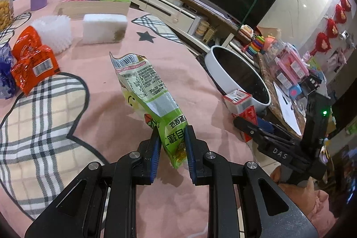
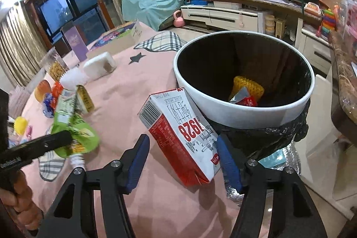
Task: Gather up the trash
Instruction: 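Lower the carton into the bin with the right gripper while the left drops the pouch in, then move both open tools back to the table, then grasp the blue plastic bag with the left gripper and lift it, then grasp the orange Ovaltine wrapper with the right gripper while the left holds the blue bag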
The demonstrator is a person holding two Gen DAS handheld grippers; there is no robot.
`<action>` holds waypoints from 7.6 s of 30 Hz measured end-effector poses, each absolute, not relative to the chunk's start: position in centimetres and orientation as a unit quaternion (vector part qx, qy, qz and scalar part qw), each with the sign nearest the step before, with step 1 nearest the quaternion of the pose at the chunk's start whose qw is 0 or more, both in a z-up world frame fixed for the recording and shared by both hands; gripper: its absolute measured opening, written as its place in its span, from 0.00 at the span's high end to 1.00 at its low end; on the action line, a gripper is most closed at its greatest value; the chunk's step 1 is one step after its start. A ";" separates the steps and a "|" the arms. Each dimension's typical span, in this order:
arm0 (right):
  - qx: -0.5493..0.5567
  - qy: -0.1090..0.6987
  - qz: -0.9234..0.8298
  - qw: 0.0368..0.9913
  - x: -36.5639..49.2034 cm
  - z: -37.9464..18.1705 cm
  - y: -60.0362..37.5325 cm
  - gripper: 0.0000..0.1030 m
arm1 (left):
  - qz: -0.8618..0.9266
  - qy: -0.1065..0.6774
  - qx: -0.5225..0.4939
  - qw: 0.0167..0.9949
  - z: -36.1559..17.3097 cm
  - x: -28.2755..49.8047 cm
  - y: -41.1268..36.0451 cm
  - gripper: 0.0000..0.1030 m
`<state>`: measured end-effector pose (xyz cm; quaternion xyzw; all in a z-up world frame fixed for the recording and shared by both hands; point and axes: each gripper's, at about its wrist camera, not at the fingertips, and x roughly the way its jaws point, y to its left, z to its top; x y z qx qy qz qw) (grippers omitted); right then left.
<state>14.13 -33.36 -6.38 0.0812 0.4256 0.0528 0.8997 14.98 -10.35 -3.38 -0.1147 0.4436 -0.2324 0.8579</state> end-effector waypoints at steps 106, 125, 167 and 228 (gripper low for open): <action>0.211 0.366 0.102 0.901 16.0 -1.6 -34.3 0.13 | -0.194 0.425 -0.110 0.877 -2.9 16.5 -11.3 0.50; 0.185 0.406 0.190 0.875 17.1 -5.0 -23.4 0.13 | -0.066 0.418 -0.175 0.889 -4.7 13.4 2.7 0.48; 0.192 0.474 0.314 0.800 26.2 -8.7 -10.7 0.56 | -0.066 0.401 -0.186 0.895 -5.9 20.6 10.2 0.89; 0.116 0.436 0.283 0.847 23.8 -7.3 -6.8 0.57 | -0.050 0.388 -0.175 0.904 -4.5 11.5 10.7 0.91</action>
